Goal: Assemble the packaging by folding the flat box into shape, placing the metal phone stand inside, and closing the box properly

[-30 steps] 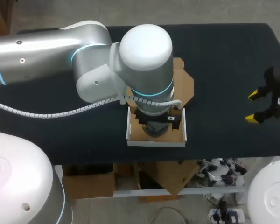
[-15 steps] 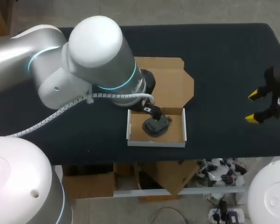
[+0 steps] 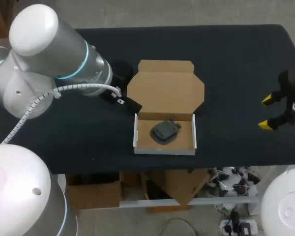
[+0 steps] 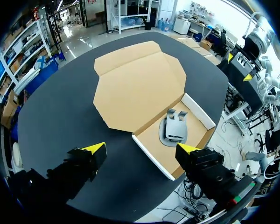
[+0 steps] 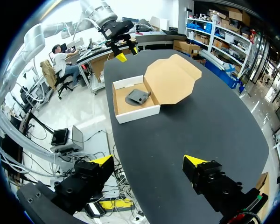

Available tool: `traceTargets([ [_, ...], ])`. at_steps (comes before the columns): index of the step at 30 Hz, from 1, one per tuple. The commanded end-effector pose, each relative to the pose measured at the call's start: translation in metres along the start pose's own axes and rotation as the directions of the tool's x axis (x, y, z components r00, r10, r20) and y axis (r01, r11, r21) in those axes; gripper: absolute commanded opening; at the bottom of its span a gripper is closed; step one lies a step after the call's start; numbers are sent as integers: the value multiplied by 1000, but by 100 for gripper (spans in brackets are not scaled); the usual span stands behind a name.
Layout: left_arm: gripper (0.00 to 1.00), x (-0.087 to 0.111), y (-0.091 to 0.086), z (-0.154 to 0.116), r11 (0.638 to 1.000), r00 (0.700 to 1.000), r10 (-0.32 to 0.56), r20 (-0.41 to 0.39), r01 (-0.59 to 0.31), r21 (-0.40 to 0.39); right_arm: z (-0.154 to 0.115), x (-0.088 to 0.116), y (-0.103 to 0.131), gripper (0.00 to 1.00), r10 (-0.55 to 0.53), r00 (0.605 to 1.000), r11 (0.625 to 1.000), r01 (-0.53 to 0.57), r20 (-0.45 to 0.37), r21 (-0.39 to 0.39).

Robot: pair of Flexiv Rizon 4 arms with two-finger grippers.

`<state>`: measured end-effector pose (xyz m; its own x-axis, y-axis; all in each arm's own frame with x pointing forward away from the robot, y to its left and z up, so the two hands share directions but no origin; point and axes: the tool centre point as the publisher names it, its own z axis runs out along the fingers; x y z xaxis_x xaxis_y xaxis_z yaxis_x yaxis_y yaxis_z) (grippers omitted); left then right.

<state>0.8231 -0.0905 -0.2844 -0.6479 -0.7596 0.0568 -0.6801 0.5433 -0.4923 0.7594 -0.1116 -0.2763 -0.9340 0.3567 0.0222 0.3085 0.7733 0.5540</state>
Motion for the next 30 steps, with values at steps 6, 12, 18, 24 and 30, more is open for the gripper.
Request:
traceTargets([
  [6,100,-26,2,-2,996,968,46,-248,-25,87,0,1,0,100,0,1000,1000,0,2,-1],
  [12,100,-26,2,-2,996,968,46,-248,-25,87,0,1,0,100,0,1000,1000,0,2,-1],
  [18,100,-26,2,-2,996,968,46,-248,-25,87,0,1,0,100,0,1000,1000,0,2,-1],
  [24,100,-33,3,-1,994,969,56,-240,-31,107,0,-4,6,100,-18,1000,1000,18,-2,-1],
  [30,100,-64,-1,4,990,966,50,-253,-14,142,-1,-13,21,100,-53,998,999,53,-18,-7],
])
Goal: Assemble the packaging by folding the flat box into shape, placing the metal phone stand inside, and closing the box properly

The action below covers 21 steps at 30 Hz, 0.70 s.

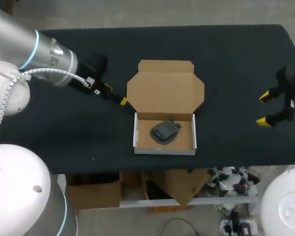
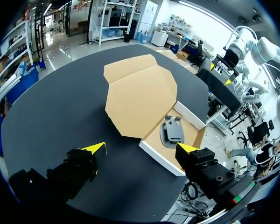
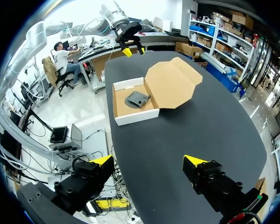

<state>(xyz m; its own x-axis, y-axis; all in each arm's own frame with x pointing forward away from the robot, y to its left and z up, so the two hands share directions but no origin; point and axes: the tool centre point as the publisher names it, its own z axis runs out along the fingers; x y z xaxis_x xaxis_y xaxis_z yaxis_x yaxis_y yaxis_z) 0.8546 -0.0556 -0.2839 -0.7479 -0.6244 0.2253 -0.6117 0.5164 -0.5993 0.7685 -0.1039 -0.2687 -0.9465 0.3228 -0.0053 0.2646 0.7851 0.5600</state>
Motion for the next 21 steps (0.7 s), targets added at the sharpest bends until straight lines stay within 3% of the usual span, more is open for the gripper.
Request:
traceTargets([
  [1,100,-24,3,2,1000,999,-3,-38,4,22,0,-9,10,100,-16,999,1000,16,-28,-4],
  [11,100,-68,-5,14,999,992,-6,-130,12,47,5,-28,30,100,-59,995,998,60,-76,13],
  [21,100,-87,-18,35,997,975,8,-221,10,81,9,-44,44,100,-71,994,996,75,-85,45],
])
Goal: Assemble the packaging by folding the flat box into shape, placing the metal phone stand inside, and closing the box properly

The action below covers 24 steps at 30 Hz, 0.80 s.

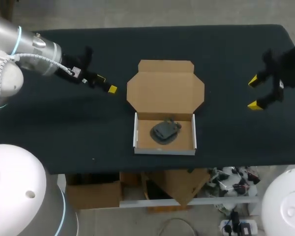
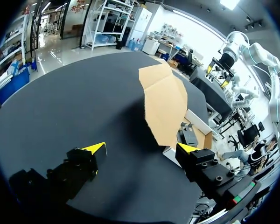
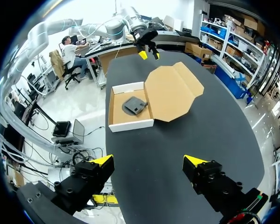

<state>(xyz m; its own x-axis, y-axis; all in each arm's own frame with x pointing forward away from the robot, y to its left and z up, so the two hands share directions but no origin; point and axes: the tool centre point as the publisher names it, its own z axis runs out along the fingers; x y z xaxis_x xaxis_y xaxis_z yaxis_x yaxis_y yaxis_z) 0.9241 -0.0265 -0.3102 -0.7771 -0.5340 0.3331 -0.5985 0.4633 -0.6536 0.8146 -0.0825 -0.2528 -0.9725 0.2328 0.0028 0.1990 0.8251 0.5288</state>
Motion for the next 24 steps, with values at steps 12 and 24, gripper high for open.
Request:
traceTargets([
  [12,100,-15,-13,34,999,981,21,-193,-14,38,10,-25,17,100,-7,999,999,9,-32,49],
  [24,74,-1,-23,56,996,957,59,-282,-36,85,13,-29,28,100,-26,999,997,28,-39,68],
])
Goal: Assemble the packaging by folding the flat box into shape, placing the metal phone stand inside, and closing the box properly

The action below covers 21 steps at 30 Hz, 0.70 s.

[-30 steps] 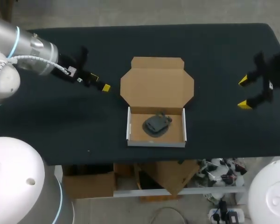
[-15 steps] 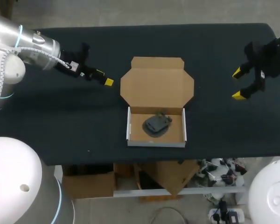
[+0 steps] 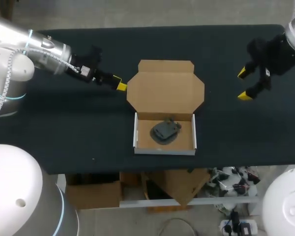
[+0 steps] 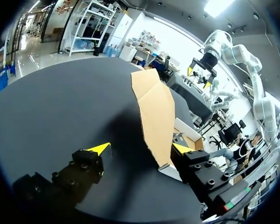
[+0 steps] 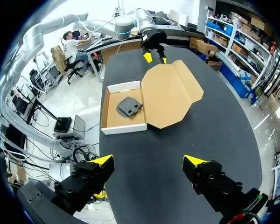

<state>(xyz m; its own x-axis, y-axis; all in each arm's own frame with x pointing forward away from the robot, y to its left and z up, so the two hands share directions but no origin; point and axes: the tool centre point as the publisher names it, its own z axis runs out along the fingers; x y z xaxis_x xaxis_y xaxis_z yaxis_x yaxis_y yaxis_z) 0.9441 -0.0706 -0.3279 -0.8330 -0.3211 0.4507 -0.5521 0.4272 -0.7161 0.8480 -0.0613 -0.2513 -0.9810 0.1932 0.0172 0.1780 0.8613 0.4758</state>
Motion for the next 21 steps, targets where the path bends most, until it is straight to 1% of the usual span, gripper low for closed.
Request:
traceTargets([
  [1,70,-5,-1,10,1000,999,2,-46,-2,8,-1,-2,3,100,0,1000,1000,0,-5,7],
  [2,67,-5,-2,13,1000,998,5,-60,-4,11,-1,-2,4,100,-2,1000,1000,2,-5,7],
  [7,71,1,-3,22,1000,994,10,-108,-7,27,0,-2,7,100,-7,1000,1000,7,-2,13],
  [9,71,3,-3,25,1000,993,11,-115,-8,27,0,-2,9,100,-10,1000,1000,9,1,22],
  [16,65,12,-5,33,1000,990,4,-141,-2,18,3,-4,14,100,-12,1000,999,12,8,39],
  [19,58,17,-6,35,1000,988,11,-154,-9,14,4,-4,15,100,-14,1000,999,13,8,42],
  [21,54,19,-6,36,1000,988,13,-156,-11,15,5,-4,16,100,-14,1000,999,14,8,43],
])
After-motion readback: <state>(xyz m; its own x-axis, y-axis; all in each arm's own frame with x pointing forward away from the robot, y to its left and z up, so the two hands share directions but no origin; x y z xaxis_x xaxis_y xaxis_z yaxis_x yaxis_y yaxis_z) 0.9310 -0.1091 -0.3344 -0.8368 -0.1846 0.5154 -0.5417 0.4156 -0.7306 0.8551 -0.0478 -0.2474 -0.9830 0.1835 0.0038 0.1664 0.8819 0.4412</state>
